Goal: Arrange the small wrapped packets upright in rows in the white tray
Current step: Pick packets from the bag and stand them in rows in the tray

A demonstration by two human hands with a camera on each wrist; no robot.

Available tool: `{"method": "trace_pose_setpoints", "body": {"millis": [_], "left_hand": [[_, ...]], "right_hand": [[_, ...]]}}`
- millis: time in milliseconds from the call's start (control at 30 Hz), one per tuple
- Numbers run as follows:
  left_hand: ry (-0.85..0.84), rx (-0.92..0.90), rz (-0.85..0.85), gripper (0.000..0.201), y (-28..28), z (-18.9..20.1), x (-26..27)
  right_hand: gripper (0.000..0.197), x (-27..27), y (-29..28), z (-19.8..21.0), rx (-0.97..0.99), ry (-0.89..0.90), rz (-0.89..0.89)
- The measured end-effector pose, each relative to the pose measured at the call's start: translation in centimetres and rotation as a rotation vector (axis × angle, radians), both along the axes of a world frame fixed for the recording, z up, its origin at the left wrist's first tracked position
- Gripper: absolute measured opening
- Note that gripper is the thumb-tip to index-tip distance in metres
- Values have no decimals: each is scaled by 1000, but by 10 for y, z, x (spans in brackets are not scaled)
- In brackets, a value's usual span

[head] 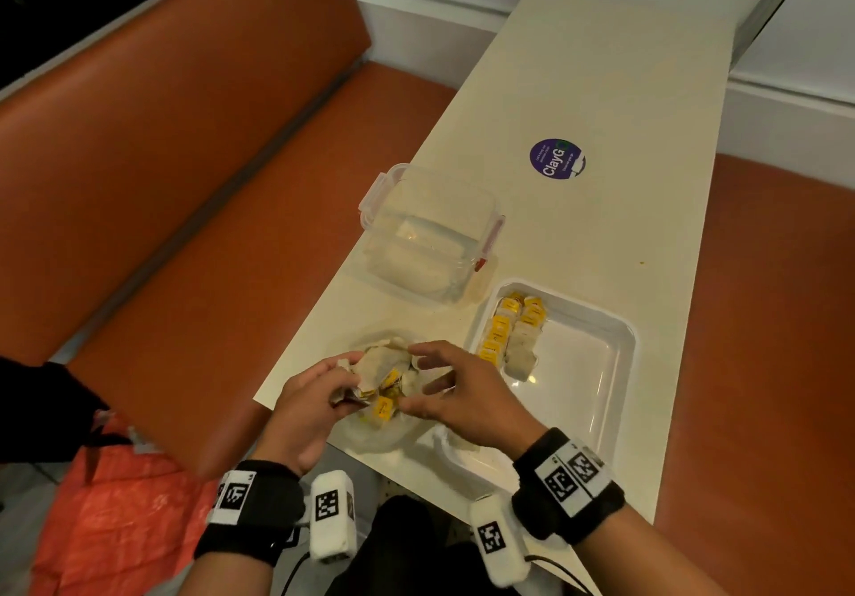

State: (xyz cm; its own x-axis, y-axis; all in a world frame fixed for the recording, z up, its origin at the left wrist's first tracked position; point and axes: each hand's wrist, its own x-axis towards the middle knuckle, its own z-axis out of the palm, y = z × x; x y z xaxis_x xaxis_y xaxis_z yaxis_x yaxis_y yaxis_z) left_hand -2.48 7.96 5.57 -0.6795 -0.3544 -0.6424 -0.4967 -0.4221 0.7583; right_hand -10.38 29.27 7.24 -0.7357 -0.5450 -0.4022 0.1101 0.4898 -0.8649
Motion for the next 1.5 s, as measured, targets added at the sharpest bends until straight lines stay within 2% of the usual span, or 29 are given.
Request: {"method": "trace_pose_setpoints", "body": {"millis": [100, 233, 333, 433, 500, 567, 600, 700, 767, 933, 1100, 1167, 1333, 1400, 1500], "left_hand": [[78, 173, 43, 37, 0, 9, -1], [165, 363, 92, 46, -1, 20, 0], [223, 440, 92, 44, -1, 24, 4], [281, 483, 63, 45, -1, 28, 5], [316, 482, 18, 51, 2, 33, 4], [338, 483, 4, 41, 5, 38, 1], [338, 478, 16, 43, 6, 39, 0], [313, 420, 45, 44, 6, 37, -3], [285, 367, 58, 42, 4, 32, -3], [200, 284, 133, 38, 9, 20, -6], [188, 338, 200, 37, 17, 14, -5], [179, 369, 188, 36, 20, 12, -5], [100, 462, 141, 56, 26, 6, -1], [91, 521, 147, 51, 28, 6, 0], [85, 596, 172, 39, 31, 4, 1]], "right_hand": [[100, 2, -19, -6, 11, -84, 60], [111, 1, -31, -12, 8, -142, 117], [102, 1, -37, -13, -17, -149, 125], [86, 2, -42, -17, -126, -252, 95], [69, 3, -41, -18, -232, -330, 66], [49, 4, -38, -17, -350, -431, 42], [44, 5, -36, -16, -399, -487, 34], [49, 6, -32, -14, -505, -655, -2], [54, 5, -29, -15, -530, -699, -38], [52, 7, -26, -14, -457, -550, -58], [32, 9, -29, -6, -265, -259, -29], [23, 9, -31, -3, -226, -203, -20], [14, 10, -37, 9, -84, 3, 46], [15, 9, -39, 14, -41, 86, 71], [7, 7, -42, 22, -36, 98, 85]]}}
